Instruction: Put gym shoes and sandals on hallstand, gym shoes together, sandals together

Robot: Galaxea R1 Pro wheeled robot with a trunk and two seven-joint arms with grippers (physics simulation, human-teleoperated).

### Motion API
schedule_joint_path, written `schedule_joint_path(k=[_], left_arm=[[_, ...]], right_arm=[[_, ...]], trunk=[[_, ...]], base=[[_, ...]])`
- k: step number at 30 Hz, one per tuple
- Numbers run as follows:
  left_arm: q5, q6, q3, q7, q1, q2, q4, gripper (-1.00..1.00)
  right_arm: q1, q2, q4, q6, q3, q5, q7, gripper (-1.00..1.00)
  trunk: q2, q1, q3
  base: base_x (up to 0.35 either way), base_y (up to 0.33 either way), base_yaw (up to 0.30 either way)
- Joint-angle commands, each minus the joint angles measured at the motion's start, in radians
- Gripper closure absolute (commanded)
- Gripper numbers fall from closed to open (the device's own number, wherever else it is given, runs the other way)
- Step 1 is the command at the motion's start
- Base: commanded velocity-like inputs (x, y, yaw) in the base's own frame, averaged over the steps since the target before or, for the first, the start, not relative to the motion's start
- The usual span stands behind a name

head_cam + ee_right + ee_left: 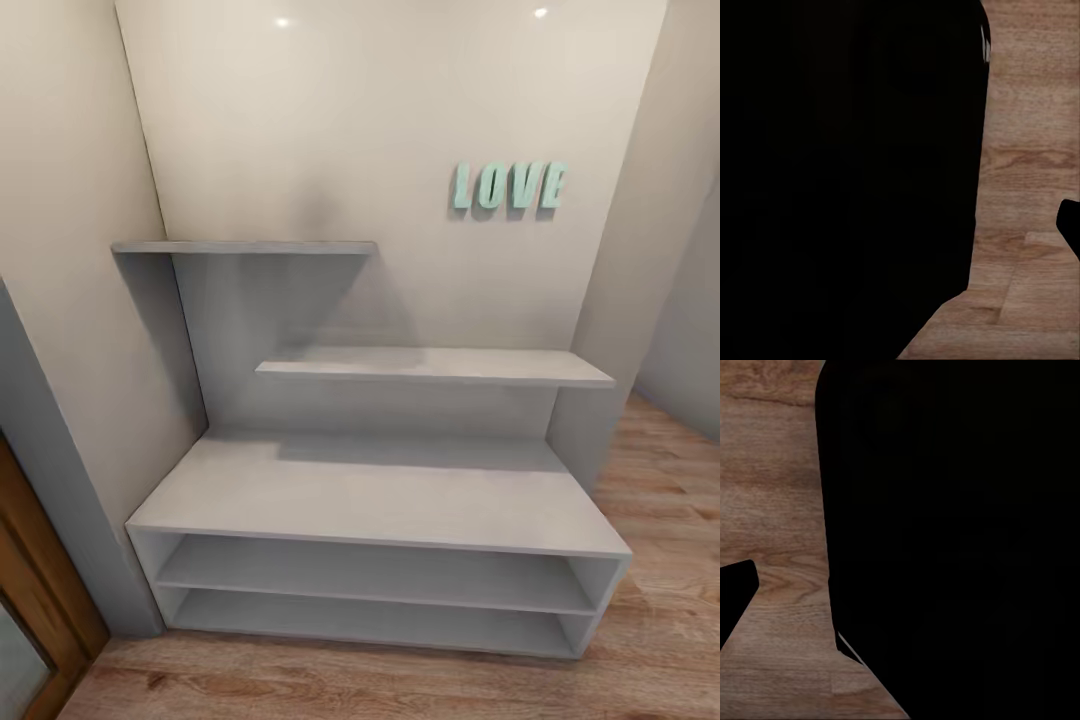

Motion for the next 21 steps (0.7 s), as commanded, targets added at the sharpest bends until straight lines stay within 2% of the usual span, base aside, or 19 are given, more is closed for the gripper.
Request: schedule_joint_path(k=[1,7,17,21], left_arm=[[0.000,0.000,0.000,0.000,0.000,0.000,0.000,-1.00],[-0.001,0.005,-0.001,-0.003,0.003,0.000,0.004,-1.00],[-0.002,0.006,-0.002,-0.003,0.006,0.001,0.010,-1.00],[-0.003,0.006,-0.002,-0.003,0.006,0.002,0.008,-1.00]], right_arm=[[0.000,0.000,0.000,0.000,0.000,0.000,0.000,-1.00],[-0.003,-0.034,-0.003,0.003,0.002,0.002,0.005,-1.00],[-0.009,0.023,-0.059,-0.003,0.003,0.004,-0.002,-1.00],[-0.009,0.027,-0.066,-0.003,0.002,0.004,-0.003,-1.00]], trunk=[[0.000,0.000,0.000],[0.000,0.000,0.000],[0.000,0.000,0.000],[0.000,0.000,0.000]], base=[[0.000,0.000,0.000],[0.000,0.000,0.000],[0.000,0.000,0.000],[0.000,0.000,0.000]])
